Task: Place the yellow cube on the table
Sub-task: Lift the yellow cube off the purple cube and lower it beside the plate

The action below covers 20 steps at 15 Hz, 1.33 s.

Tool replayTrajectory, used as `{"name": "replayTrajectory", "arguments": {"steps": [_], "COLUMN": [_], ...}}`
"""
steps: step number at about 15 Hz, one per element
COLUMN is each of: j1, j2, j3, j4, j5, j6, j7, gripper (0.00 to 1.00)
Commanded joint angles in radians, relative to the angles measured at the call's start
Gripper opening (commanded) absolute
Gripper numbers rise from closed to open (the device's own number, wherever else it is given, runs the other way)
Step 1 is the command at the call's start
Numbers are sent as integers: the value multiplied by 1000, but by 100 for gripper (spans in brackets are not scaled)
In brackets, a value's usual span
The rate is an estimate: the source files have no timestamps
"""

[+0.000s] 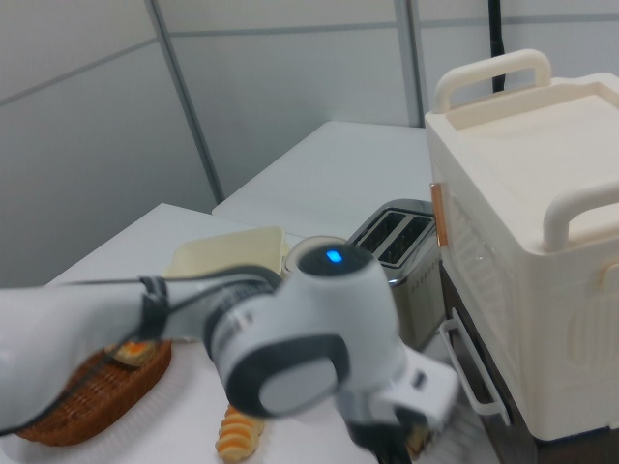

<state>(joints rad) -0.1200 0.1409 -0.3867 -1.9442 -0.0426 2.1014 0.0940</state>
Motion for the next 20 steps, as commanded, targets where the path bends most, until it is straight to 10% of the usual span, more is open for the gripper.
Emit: {"name": "replayTrajectory", "arguments": {"steps": [1,15,20], "j1": [114,270,269], "j2": [-98,-93,-89], "j3": [6,9,9], "j4": [-16,-24,-24], "j5": [1,-11,-11], "j6": [-73,-81,-80], "j7": [0,3,3], "gripper": [0,4,100]}}
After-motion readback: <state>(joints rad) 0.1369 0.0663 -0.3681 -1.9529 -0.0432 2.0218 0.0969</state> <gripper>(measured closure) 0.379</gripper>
